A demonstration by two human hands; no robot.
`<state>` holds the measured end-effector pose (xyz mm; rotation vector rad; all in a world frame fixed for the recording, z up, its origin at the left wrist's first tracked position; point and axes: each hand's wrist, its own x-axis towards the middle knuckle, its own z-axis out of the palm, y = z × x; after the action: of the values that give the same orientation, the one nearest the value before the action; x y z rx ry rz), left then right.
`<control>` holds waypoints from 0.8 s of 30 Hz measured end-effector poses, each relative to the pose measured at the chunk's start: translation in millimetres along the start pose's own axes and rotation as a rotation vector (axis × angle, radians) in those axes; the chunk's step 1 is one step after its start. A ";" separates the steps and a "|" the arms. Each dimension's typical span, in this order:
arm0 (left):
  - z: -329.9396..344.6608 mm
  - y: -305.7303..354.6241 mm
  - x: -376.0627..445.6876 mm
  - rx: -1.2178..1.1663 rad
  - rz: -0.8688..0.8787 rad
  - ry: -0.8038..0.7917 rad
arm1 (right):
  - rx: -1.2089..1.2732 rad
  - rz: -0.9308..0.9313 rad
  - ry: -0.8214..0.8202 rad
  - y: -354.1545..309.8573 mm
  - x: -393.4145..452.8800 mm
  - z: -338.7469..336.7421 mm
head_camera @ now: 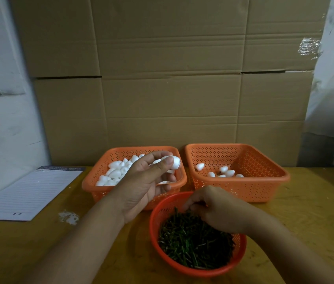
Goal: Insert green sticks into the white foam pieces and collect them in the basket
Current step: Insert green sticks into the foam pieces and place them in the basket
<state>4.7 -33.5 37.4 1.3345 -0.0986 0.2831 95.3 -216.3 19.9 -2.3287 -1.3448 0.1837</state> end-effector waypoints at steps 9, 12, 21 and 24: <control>-0.3 -0.7 2.0 -0.007 0.007 -0.007 | 0.303 0.022 0.058 -5.9 -1.8 0.3; 0.2 -0.4 2.1 -0.032 0.005 0.003 | 0.584 0.025 0.166 -9.5 -1.4 -2.1; -0.5 -1.4 2.5 -0.028 -0.023 0.015 | 1.333 0.024 0.390 -9.8 -2.6 -21.8; -0.8 -1.8 3.0 -0.037 -0.032 0.004 | 1.466 0.016 0.381 -8.3 -1.6 -23.3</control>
<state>8.0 -32.6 36.2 1.2976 -0.0789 0.2562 95.6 -221.3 44.2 -1.0279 -0.5674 0.4883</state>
